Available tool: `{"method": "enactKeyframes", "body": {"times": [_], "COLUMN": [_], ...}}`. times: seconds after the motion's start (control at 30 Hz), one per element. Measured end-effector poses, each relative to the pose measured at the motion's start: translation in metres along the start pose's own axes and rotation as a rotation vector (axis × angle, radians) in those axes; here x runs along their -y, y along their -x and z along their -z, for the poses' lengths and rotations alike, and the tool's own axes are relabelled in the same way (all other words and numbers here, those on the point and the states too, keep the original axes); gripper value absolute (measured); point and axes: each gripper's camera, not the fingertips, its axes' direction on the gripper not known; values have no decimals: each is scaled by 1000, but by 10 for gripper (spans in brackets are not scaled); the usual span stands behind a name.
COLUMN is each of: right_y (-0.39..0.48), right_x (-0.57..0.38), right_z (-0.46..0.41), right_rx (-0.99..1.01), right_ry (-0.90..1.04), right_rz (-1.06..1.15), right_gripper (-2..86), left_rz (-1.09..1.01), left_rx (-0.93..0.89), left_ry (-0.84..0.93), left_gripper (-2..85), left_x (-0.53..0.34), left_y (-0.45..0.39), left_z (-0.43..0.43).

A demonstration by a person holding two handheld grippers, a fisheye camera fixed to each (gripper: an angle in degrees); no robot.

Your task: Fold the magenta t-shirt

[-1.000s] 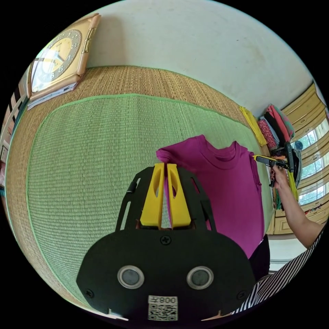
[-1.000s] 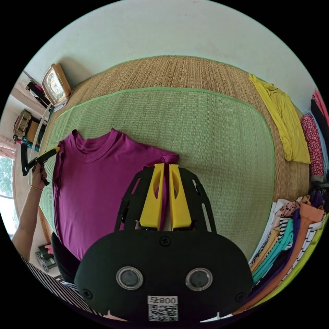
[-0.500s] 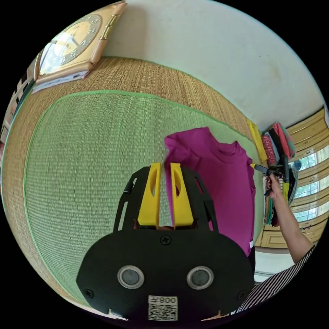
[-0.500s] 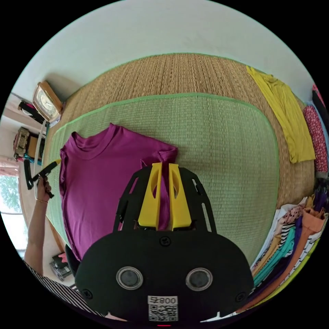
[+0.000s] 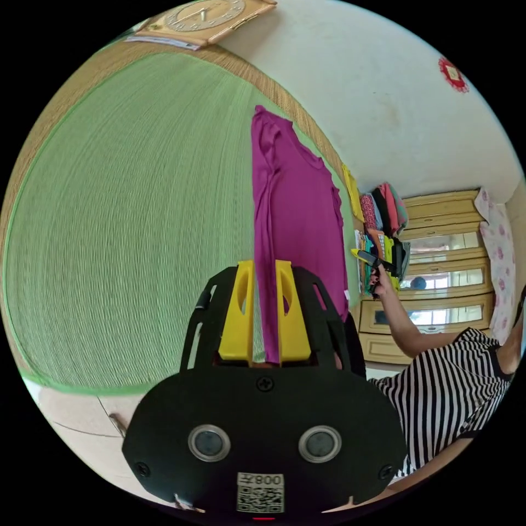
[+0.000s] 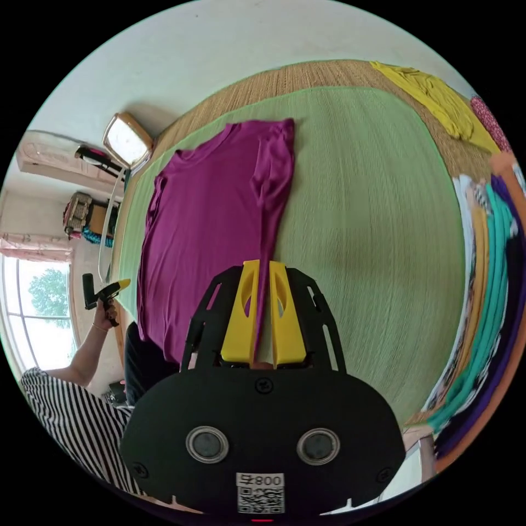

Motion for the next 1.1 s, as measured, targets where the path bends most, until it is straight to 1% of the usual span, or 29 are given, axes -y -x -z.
{"method": "enactKeyframes", "body": {"times": [0.13, 0.27, 0.33, 0.4, 0.5, 0.73, 0.97, 1.1], "right_y": [14, 19, 17, 15, 13, 8, 9, 11], "right_x": [-78, -127, -150, -163, -179, -215, -249, -266], "right_z": [-13, -20, -23, -25, -29, -34, -34, -37], "right_rx": [11, 24, 33, 53, 30, 34, 51, 40], "right_ry": [85, 102, 110, 109, 123, 101, 71, 55], "right_rz": [9, -7, -27, -37, -31, -38, -52, -62], "right_gripper": [50, 53, 56, 58, 59, 61, 66, 67], "left_rz": [38, 59, 66, 85, 98, 55, 45, 21], "left_rx": [-24, -4, 18, 24, 25, 91, 78, 117], "left_ry": [36, 67, 115, 87, 85, 155, 150, 171], "left_gripper": [74, 78, 80, 83, 89, 94, 96, 98], "left_x": [-58, -93, -110, -122, -135, -171, -209, -226], "left_y": [-1, -3, -6, -7, -12, -36, -48, -61], "left_z": [-3, -13, -24, -25, -27, -41, -49, -53]}}
